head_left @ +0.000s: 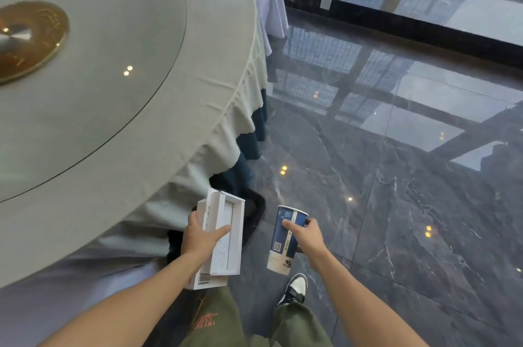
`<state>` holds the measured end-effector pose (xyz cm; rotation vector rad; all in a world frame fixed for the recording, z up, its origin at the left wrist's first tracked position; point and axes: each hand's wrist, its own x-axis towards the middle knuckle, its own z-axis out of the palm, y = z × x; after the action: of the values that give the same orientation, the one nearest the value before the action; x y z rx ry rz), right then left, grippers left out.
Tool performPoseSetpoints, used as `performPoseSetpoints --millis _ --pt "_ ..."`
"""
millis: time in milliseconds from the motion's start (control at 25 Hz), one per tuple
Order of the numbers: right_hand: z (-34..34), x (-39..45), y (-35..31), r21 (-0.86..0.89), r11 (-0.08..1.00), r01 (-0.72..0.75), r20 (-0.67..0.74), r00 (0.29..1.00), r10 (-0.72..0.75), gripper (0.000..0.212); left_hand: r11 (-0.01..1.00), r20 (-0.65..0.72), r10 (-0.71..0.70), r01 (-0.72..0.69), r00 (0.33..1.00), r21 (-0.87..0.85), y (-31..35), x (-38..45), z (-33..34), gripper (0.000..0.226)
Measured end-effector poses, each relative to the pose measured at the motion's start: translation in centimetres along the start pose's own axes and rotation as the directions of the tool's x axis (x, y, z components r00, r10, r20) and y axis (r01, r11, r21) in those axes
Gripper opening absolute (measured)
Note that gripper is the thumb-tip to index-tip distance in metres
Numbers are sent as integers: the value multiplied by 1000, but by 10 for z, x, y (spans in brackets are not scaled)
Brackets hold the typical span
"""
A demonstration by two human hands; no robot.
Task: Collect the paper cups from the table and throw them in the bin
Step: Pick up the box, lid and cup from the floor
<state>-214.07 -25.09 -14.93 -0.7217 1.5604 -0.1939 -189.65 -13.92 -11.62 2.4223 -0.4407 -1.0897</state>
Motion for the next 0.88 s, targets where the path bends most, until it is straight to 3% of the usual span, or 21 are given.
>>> performPoseSetpoints --millis 120,240,400,600,760,880 --pt "52 7 5 -45 998 -39 -37 999 38 54 999 35 -34 32 999 35 -42 22 -22 89" --pt "108 17 8 -61 996 -63 -159 986 53 58 994 136 -55 40 989 104 -82 53 -49 89" --pt "154 47 4 -94 993 -67 -239 970 43 71 993 203 -38 15 979 118 -105 75 -74 95" --pt "197 84 -1 -221 973 -64 -216 976 15 98 986 273 -24 -23 962 165 -120 109 -89 90" --pt "199 87 16 -213 974 -73 -191 981 32 61 987 290 -26 -22 957 160 -106 118 -87 85" --pt "198 55 34 -172 981 -85 -28 996 81 53 989 303 -31 -14 953 145 -91 119 -83 86"
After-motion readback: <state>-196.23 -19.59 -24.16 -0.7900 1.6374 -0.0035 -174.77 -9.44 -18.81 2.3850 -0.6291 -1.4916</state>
